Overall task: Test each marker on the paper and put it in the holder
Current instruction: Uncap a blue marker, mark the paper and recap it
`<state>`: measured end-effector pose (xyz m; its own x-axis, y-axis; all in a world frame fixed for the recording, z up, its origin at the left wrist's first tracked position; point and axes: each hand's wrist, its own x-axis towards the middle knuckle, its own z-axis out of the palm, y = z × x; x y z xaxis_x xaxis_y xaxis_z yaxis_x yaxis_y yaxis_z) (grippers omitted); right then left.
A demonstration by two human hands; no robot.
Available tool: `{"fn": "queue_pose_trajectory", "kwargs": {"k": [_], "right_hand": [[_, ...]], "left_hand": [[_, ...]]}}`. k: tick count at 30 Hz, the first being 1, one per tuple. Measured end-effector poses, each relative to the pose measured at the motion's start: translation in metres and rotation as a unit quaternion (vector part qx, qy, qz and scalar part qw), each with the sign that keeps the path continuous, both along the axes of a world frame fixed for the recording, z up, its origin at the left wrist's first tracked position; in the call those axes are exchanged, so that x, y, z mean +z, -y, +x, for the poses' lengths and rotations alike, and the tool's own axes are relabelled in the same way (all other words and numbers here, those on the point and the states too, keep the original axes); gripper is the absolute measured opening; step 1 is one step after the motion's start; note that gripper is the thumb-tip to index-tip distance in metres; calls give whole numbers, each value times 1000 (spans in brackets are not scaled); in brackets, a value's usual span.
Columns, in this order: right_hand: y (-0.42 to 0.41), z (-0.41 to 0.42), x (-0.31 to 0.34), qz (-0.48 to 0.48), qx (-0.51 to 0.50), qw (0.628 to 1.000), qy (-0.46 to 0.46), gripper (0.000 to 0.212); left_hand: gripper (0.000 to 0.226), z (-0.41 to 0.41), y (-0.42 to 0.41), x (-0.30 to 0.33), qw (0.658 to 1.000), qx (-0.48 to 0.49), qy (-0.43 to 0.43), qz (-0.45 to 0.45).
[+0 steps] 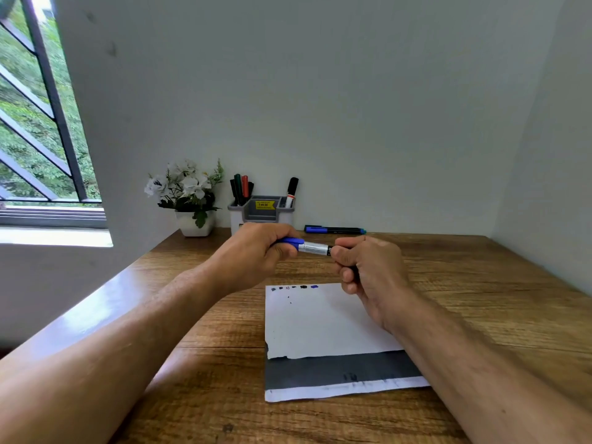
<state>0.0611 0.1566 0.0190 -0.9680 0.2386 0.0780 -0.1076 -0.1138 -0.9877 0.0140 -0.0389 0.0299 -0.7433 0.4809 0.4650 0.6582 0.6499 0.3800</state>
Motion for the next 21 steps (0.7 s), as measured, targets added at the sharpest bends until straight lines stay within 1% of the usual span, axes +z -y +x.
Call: {"fn": "queue_pose_trajectory", "kwargs": {"k": [2,4,5,6,7,8,9,10,11,12,13,14,16,20,21], "right_hand": [[-2,-1,-1,15,0,1000,3,14],[-7,-4,-3,23,0,1000,11,14],[-9,-6,-4,20,6,1000,14,13],[-12,-9,-6,9,17,1000,13,12],[-14,-11,-7,-5,30,1000,9,11],[-14,-15,-9,-16,42,999,3,11],[-13,-18,-11,-20,52,998,-2,10],[-10,-21,-12,-19,59,998,-8,9],[-6,-23,-13,-15,61,998,-15,8],[-2,-25,-14,-11,60,998,-21,7],[1,-27,-14,-10,58,998,-26,4],[3,-29,-14,-10,56,998,-29,2],[4,-30,-15,-8,53,998,-34,5],[6,-30,-16,-2,42,998,-52,6],[6,-30,-16,5,36,998,-58,7]], "left_hand": [[15,1,-2,-2,1000,-1,0,-7],[14,0,-4,-8,1000,-7,17,-16],[14,-3,-3,-12,1000,-7,30,-5],[14,-5,-3,-14,998,-8,51,28],[15,-7,-4,-16,993,-14,83,87],[17,-8,-5,-16,977,-25,124,172],[22,-10,-6,-15,946,-39,167,274],[30,-12,-7,-13,906,-52,201,370],[39,-15,-8,-12,868,-59,219,441],[44,-17,-8,-11,841,-62,228,487],[45,-18,-9,-11,824,-64,233,512],[45,-19,-10,-12,815,-65,237,525],[46,-21,-12,-17,798,-69,249,545],[50,-24,-16,-21,748,-94,273,597],[50,-24,-18,-21,743,-96,278,602]]}}
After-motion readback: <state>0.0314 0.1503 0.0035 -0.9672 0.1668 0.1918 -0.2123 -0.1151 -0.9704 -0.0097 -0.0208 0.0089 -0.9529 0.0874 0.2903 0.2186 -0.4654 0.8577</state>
